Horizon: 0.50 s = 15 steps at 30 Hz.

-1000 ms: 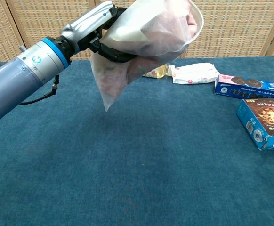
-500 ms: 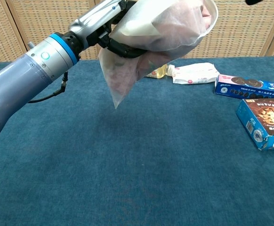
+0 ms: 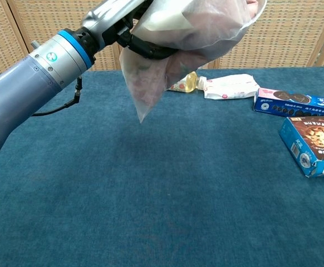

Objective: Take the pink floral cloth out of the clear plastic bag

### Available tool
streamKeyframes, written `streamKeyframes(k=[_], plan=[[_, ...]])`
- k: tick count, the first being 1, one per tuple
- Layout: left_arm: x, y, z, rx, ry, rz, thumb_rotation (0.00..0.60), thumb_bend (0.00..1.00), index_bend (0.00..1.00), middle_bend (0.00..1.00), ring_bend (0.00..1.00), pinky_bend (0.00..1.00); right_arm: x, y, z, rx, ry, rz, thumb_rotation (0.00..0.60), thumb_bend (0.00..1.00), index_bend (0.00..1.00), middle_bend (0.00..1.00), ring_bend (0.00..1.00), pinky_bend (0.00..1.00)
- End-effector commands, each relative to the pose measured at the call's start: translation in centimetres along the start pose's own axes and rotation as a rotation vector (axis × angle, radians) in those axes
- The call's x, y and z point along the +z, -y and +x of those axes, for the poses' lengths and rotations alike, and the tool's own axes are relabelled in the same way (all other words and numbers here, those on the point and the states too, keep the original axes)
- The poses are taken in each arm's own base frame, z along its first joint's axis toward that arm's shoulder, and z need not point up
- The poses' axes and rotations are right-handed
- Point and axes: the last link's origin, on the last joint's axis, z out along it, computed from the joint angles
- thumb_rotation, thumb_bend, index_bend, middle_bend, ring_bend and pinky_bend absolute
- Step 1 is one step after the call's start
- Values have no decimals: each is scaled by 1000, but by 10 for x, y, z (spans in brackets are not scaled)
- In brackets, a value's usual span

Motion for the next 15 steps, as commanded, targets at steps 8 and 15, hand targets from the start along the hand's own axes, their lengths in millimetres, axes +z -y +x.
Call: streamKeyframes(k=[8, 15], plan=[[4, -7, -7, -13, 2, -6, 600, 315, 420, 481, 445, 552, -1, 8, -2, 31, 23, 18, 600, 140, 358, 31, 0, 0], [8, -12, -8, -20, -4, -11, 600, 315, 420, 481, 445, 552, 0, 11, -5, 25, 38, 32, 600, 140, 358, 28, 0, 0]])
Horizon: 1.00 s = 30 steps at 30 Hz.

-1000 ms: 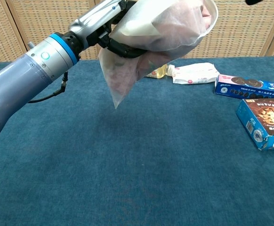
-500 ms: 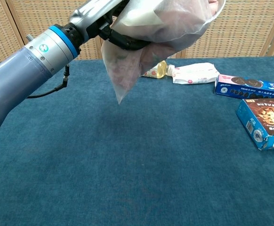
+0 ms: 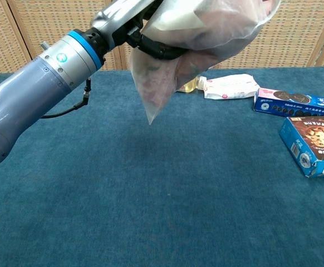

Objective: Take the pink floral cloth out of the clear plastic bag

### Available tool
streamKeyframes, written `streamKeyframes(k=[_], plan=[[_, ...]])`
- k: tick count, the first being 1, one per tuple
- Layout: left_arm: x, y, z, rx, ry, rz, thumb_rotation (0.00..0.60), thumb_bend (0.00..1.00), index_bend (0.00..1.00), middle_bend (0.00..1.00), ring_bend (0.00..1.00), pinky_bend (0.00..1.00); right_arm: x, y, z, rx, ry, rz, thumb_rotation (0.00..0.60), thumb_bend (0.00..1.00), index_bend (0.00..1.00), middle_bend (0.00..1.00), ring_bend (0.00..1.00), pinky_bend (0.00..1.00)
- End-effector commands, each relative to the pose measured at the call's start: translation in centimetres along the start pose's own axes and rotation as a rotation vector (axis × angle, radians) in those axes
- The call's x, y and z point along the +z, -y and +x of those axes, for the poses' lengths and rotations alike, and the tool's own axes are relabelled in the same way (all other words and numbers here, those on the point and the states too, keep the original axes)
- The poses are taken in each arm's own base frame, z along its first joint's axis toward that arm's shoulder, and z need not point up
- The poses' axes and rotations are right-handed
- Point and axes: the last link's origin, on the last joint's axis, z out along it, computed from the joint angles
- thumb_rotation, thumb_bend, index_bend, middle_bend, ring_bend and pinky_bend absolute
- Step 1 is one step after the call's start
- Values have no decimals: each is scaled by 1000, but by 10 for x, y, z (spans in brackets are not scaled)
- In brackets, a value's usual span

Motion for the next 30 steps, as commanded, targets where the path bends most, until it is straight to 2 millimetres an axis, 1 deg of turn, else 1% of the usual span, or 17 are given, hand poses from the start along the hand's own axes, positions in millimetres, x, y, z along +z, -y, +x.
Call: streamKeyframes(k=[1, 7, 13, 22, 28, 30], plan=[[1, -2, -1, 0, 3, -4, 600, 316, 420, 481, 445, 552, 1, 0, -1, -8, -3, 3, 600, 140, 358, 28, 0, 0], [1, -6, -4, -9, 10, -14, 600, 315, 420, 481, 445, 552, 8, 2, -2, -55, -34, 20, 600, 141, 358, 29, 0, 0], [2, -6, -2, -14, 5, -15, 600, 316, 420, 481, 445, 552, 11, 3, -3, -88, -59, 32, 600, 141, 358, 29, 0, 0], [6, -8, 0, -31, -1, -9, 600, 315, 420, 482, 445, 552, 10, 4, -10, -49, -30, 37, 600, 139, 358, 16, 0, 0], [9, -13, -3, -40, 3, -18, 600, 315, 420, 481, 445, 552, 12, 9, -13, -31, -15, 49, 600, 83, 358, 0, 0, 0], [10, -15, -4, -39, 6, -22, 600, 316, 421, 482, 445, 552, 12, 10, -13, -20, -10, 52, 600, 49, 356, 0, 0, 0]])
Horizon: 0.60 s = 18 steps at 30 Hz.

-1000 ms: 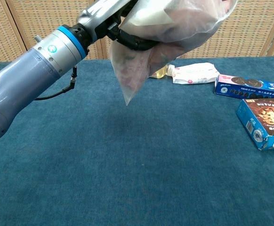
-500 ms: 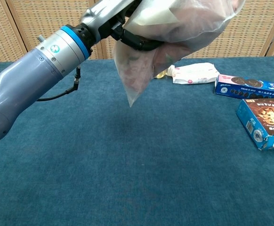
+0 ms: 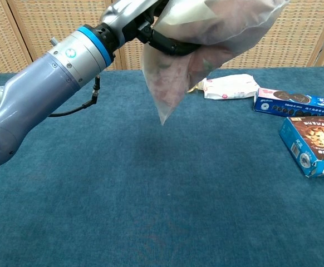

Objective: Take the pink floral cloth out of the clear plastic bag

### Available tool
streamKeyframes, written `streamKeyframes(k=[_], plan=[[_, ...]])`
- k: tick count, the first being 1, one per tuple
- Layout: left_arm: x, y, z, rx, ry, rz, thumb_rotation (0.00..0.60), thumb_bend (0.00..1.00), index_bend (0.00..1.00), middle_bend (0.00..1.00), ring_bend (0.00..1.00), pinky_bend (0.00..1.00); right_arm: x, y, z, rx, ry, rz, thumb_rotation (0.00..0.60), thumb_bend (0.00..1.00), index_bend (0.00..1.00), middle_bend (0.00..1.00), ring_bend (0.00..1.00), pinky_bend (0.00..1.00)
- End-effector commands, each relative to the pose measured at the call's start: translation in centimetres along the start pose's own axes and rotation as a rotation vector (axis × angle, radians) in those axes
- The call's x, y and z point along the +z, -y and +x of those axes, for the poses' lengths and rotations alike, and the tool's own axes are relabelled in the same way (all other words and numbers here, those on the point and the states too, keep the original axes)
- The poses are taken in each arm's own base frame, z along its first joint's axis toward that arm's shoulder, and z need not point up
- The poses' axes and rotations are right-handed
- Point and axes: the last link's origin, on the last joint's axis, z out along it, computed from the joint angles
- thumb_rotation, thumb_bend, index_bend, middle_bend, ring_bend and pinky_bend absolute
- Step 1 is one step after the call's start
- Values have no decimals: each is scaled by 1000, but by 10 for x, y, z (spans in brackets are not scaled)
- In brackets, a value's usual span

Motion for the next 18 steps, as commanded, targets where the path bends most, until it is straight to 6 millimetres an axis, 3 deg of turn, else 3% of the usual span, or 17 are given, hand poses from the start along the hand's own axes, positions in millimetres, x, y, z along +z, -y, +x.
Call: streamKeyframes(k=[1, 7, 18], plan=[[2, -2, -1, 0, 5, -5, 600, 316, 421, 481, 445, 552, 0, 2, -1, 14, 6, 5, 600, 33, 351, 0, 0, 0], [6, -7, -2, -3, 2, -14, 600, 315, 420, 482, 445, 552, 1, 4, -3, 1, 26, 17, 600, 0, 231, 0, 0, 0], [8, -9, -1, -4, -8, -18, 600, 315, 421, 482, 445, 552, 1, 2, -5, -49, 51, 14, 600, 0, 220, 0, 0, 0]])
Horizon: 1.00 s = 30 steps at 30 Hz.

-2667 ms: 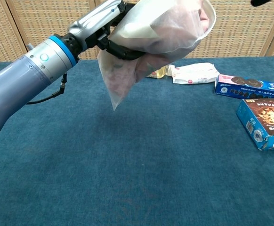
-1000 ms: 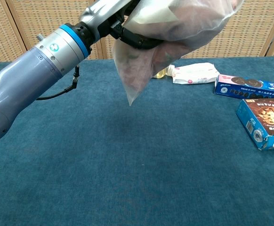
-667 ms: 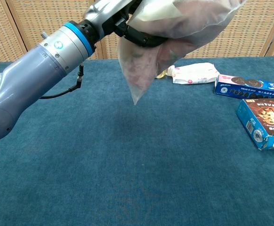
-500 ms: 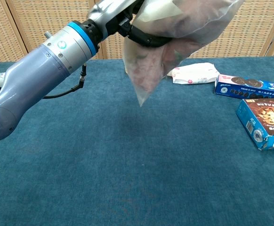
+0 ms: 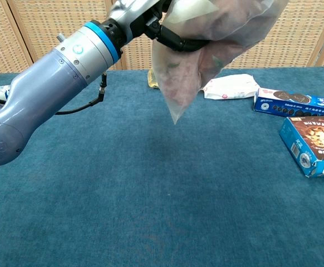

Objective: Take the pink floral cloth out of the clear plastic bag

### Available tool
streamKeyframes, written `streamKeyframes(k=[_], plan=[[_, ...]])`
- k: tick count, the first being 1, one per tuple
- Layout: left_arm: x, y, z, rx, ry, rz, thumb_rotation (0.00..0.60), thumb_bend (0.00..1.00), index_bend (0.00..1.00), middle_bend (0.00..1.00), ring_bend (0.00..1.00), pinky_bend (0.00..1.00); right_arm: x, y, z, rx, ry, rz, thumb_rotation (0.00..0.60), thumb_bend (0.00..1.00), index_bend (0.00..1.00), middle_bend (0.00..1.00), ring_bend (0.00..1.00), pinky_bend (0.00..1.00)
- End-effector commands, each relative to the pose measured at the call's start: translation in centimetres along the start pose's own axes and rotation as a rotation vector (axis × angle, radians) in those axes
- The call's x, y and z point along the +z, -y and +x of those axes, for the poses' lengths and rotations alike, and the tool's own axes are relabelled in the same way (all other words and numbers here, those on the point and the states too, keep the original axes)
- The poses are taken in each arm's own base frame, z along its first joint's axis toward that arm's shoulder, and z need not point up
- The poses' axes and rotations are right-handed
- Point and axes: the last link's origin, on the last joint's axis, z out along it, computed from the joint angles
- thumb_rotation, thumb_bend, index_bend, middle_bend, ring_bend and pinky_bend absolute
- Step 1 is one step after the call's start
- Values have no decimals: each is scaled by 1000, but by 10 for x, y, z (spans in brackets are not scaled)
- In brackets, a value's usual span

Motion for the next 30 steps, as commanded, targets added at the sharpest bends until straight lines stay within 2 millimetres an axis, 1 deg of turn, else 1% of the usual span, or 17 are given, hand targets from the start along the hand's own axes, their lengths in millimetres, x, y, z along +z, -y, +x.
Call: streamKeyframes(k=[1, 10, 13, 16, 18, 22, 23, 25, 27, 30], plan=[[1, -1, -1, 1, 2, -3, 600, 315, 421, 482, 445, 552, 0, 1, -1, -4, 2, 0, 600, 0, 220, 0, 0, 0], [2, -5, -1, -16, -11, -2, 600, 315, 421, 481, 445, 552, 5, 2, -4, -1, -10, -5, 600, 0, 222, 0, 0, 0], [3, -6, 0, -27, -18, 2, 600, 315, 421, 481, 445, 552, 6, 3, -5, 3, -20, -5, 600, 0, 296, 0, 0, 0], [4, -6, 0, -39, -26, 9, 600, 315, 421, 481, 445, 552, 7, 4, -6, 7, -27, -2, 600, 0, 409, 0, 0, 0], [5, -7, 1, -42, -30, 10, 600, 315, 421, 481, 445, 552, 7, 5, -6, 15, -30, 1, 600, 0, 450, 0, 0, 0], [7, -9, 1, -50, -31, 12, 600, 316, 421, 481, 445, 552, 8, 6, -9, 21, -29, 8, 600, 5, 475, 0, 0, 0], [7, -9, 1, -51, -31, 12, 600, 316, 421, 481, 445, 552, 8, 7, -9, 21, -27, 9, 600, 30, 482, 0, 0, 0], [7, -10, 1, -51, -34, 12, 600, 316, 421, 481, 445, 552, 9, 7, -10, 24, -25, 12, 600, 118, 501, 0, 0, 0], [7, -10, 2, -53, -36, 13, 600, 316, 421, 481, 445, 552, 9, 7, -11, 23, -23, 13, 600, 251, 535, 0, 0, 0], [7, -10, 3, -53, -39, 12, 600, 316, 421, 481, 445, 552, 9, 8, -13, 25, -21, 17, 600, 377, 584, 0, 0, 0]])
